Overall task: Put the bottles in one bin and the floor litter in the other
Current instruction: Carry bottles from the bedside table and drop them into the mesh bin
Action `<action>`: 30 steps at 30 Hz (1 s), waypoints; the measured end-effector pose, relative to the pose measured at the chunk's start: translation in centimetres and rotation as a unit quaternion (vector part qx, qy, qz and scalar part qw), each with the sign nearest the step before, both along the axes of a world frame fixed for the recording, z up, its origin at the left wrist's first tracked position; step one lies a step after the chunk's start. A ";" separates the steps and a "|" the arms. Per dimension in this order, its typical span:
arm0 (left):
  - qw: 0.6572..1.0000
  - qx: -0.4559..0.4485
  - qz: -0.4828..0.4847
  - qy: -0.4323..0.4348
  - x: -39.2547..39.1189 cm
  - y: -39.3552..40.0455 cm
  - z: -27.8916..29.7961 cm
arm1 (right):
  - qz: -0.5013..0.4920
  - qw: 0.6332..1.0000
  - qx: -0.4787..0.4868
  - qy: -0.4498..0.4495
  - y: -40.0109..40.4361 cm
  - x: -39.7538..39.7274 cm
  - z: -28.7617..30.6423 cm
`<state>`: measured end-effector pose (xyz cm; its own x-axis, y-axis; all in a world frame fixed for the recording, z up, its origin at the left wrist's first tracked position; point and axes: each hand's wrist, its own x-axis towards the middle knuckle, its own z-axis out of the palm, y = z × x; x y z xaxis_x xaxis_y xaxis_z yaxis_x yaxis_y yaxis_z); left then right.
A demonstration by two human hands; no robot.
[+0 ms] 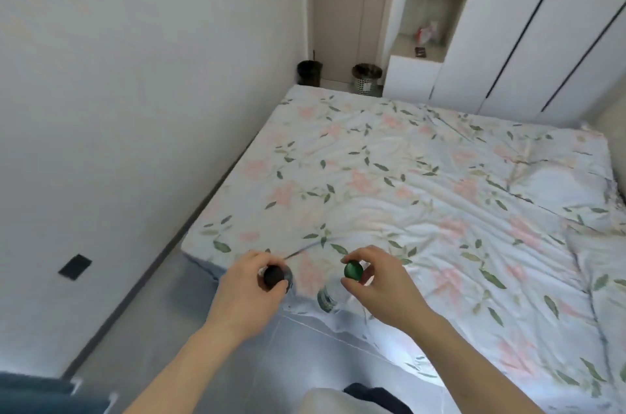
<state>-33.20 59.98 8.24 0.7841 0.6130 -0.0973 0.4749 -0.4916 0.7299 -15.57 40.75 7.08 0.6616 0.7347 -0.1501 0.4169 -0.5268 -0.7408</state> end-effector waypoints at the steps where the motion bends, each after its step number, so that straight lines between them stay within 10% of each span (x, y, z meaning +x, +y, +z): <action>1: 1.000 0.002 0.028 -0.003 -1.2 1.7 0.1 | 0.022 1.000 -0.001 -0.004 2.2 -0.3 0.3; 30: 0.918 -0.035 0.396 0.016 -15.8 45.4 3.4 | 0.338 0.941 0.024 0.003 61.4 -4.8 0.7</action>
